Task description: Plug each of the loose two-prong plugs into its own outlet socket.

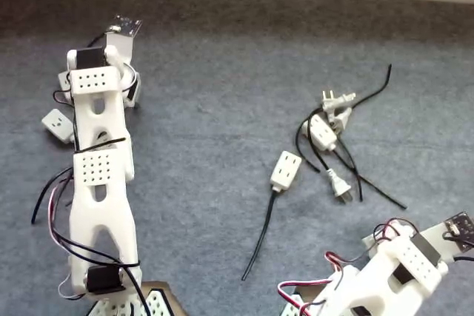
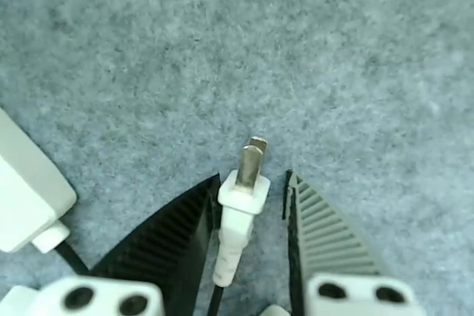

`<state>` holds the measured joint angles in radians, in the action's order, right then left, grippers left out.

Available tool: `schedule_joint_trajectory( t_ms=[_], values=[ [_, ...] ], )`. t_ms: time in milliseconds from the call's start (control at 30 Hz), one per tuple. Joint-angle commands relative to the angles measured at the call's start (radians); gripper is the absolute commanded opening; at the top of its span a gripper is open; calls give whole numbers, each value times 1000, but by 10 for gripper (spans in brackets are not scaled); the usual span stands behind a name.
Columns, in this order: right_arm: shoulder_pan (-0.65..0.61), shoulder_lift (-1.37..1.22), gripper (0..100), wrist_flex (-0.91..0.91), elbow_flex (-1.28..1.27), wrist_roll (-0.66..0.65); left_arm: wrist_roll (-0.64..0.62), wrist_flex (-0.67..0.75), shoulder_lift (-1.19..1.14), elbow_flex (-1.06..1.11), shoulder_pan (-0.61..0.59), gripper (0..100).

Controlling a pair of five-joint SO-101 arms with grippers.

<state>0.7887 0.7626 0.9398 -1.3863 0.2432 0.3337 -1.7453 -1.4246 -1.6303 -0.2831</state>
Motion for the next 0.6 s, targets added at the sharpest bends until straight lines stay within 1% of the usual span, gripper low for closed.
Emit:
schedule_joint_trajectory(
  t_ms=[0,100,333,467,567],
  values=[
    [-31,-7,6,-22,-10,2,17,-23,7,45,-28,170],
    [-31,-7,6,-22,-10,2,87,-23,7,85,-30,168],
    [-33,-7,6,-22,-10,2,98,-23,7,105,-64,168],
    [-33,-7,6,-22,-10,2,183,-23,7,113,-74,168],
    [-33,-7,6,-24,-10,2,212,-21,5,120,-87,168]
  ],
)
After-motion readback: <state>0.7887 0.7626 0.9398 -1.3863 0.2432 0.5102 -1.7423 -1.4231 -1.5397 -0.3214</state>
